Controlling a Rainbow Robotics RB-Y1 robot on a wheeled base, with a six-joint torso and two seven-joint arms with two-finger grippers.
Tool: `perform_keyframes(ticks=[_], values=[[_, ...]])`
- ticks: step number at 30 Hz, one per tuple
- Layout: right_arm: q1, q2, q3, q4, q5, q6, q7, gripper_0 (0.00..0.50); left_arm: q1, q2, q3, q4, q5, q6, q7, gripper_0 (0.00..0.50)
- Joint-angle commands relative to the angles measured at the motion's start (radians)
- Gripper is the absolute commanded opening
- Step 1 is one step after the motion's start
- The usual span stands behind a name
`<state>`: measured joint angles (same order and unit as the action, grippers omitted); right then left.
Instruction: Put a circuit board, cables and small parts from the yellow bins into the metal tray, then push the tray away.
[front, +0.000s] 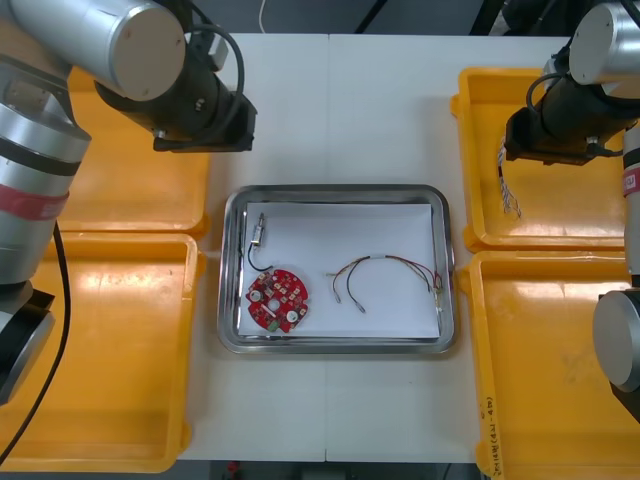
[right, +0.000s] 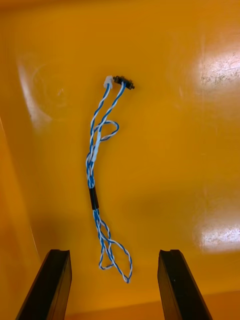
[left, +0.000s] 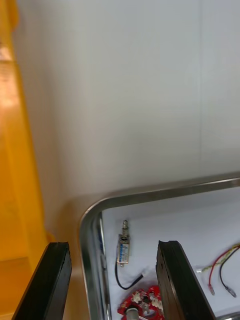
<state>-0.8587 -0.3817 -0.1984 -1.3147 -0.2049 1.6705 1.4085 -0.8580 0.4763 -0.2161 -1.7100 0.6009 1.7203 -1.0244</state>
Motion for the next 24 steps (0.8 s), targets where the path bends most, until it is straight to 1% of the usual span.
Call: perform_keyframes(ticks=[1, 5, 8, 12, 17, 19, 24], values=[[-0.079, 0.009, -0.026, 0.045, 0.004, -0.037, -0.031, 0.500, -0.006, 0.077, 0.066, -0.030, -0.010, 0.002, 0.029, 0.500], [-0.083, 0.009, -0.026, 0.077, 0.002, -0.069, -0.029, 0.500, 0.002, 0.122, 0.109, -0.030, -0.006, 0.002, 0.007, 0.500], [-0.083, 0.009, -0.026, 0.092, 0.001, -0.080, -0.031, 0.500, 0.013, 0.156, 0.152, -0.027, -0.009, 0.002, -0.057, 0.500], [-0.083, 0.010, -0.026, 0.129, -0.010, -0.095, -0.029, 0.500, 0.022, 0.180, 0.199, -0.016, -0.009, 0.002, -0.138, 0.500], [-0.083, 0.015, -0.026, 0.180, -0.021, -0.132, -0.036, 0.500, 0.020, 0.192, 0.233, 0.029, 0.011, -0.031, -0.233, 0.500], [-0.082, 0.017, -0.026, 0.184, -0.022, -0.133, -0.040, 0.500, 0.019, 0.192, 0.244, 0.064, 0.033, -0.070, -0.284, 0.500], [-0.082, 0.020, -0.026, 0.193, -0.033, -0.137, -0.052, 0.500, 0.005, 0.191, 0.254, 0.141, 0.043, -0.136, -0.405, 0.500]])
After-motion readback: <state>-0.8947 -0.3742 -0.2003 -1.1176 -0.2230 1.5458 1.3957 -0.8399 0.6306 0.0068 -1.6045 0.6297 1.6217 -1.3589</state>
